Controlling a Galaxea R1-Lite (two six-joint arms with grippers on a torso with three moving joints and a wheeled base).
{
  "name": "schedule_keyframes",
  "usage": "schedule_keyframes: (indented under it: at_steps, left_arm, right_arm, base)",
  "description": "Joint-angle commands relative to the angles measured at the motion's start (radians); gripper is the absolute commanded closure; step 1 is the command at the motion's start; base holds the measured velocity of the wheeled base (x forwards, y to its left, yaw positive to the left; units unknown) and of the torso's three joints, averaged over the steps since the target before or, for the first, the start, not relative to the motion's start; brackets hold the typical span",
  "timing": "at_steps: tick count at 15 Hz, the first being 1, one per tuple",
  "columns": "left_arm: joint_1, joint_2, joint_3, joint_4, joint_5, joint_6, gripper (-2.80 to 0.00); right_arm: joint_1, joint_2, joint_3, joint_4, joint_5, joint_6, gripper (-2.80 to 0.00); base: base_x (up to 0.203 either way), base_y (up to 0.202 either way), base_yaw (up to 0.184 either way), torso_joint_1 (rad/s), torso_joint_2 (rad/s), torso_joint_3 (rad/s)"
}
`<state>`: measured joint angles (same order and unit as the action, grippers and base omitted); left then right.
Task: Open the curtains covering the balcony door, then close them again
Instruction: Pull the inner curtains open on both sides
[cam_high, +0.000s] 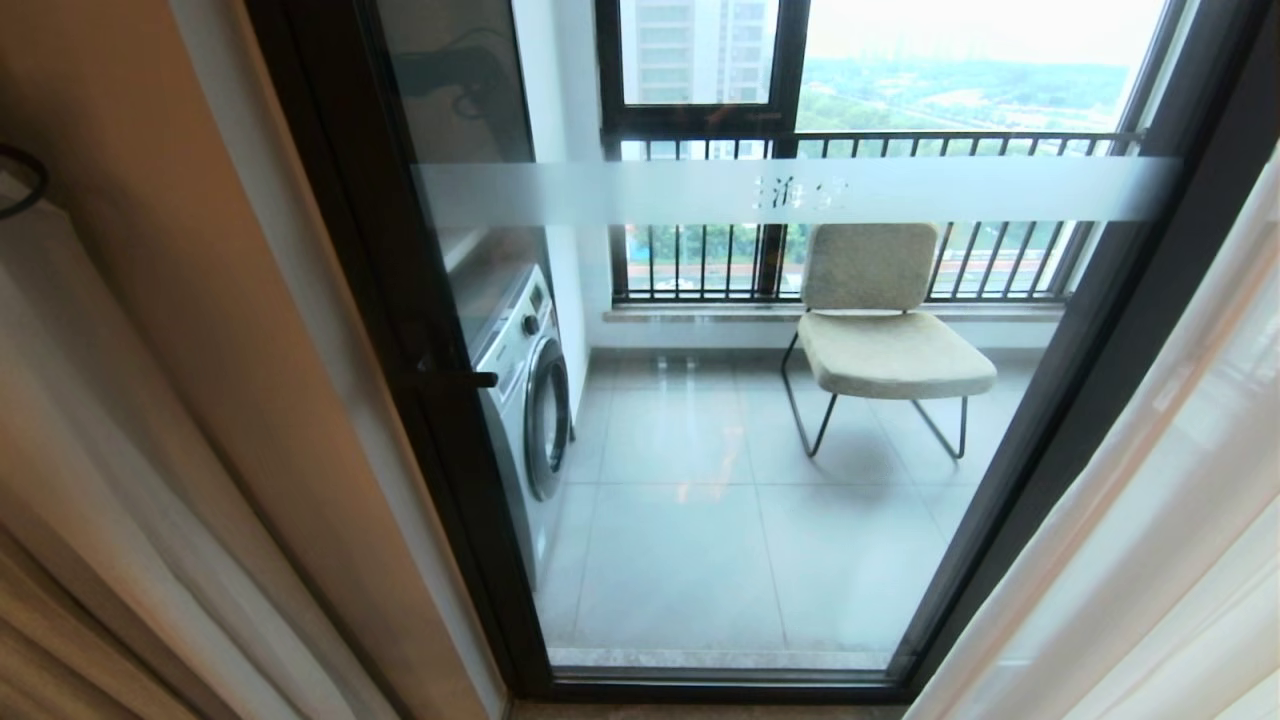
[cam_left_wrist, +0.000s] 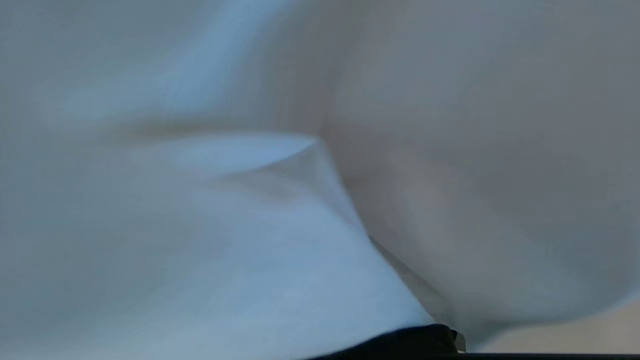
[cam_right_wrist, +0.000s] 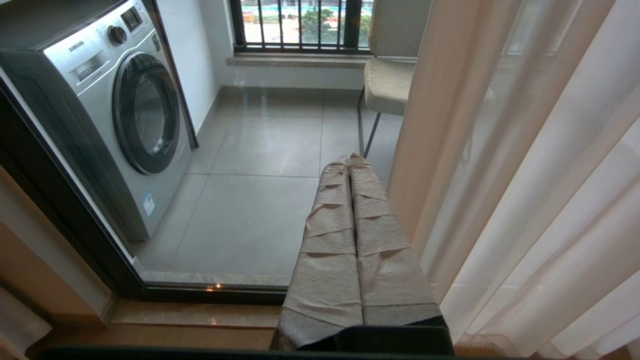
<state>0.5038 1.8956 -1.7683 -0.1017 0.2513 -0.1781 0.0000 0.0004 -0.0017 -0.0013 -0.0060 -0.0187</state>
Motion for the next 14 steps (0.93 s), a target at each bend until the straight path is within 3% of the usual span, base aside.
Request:
schedule_keyframes:
  at_steps: [1, 2, 3, 9, 14]
  left_arm:
    - [-0.008, -0.034, 0.007, -0.004, 0.002, 0.000, 0.00]
    - [-0.008, -0.041, 0.016, -0.004, 0.003, 0.000, -0.29]
    - [-0.008, -0.052, 0.030, -0.004, 0.002, 0.000, -2.80]
    - [-0.007, -0.139, 0.125, -0.004, 0.002, 0.000, -2.80]
    - [-0.011, -0.308, 0.326, -0.005, 0.001, -0.003, -2.80]
  right_arm:
    - [0.000, 0.000, 0.000, 0.000, 0.000, 0.000, 0.00]
    - [0.000, 0.000, 0.000, 0.000, 0.000, 0.000, 0.00]
    - [0.000, 0.000, 0.000, 0.000, 0.000, -0.001, 0.00]
    - [0.000, 0.000, 0.000, 0.000, 0.000, 0.000, 0.00]
    - [0.000, 0.000, 0.000, 0.000, 0.000, 0.000, 0.00]
  base:
    - [0.000, 0.000, 0.000, 0.000, 0.00, 0.000]
    - [0.000, 0.000, 0.000, 0.000, 0.00, 0.000]
    - [0.000, 0.000, 0.000, 0.000, 0.00, 0.000]
    - [0.000, 0.000, 0.000, 0.000, 0.00, 0.000]
    - [0.000, 0.000, 0.000, 0.000, 0.00, 0.000]
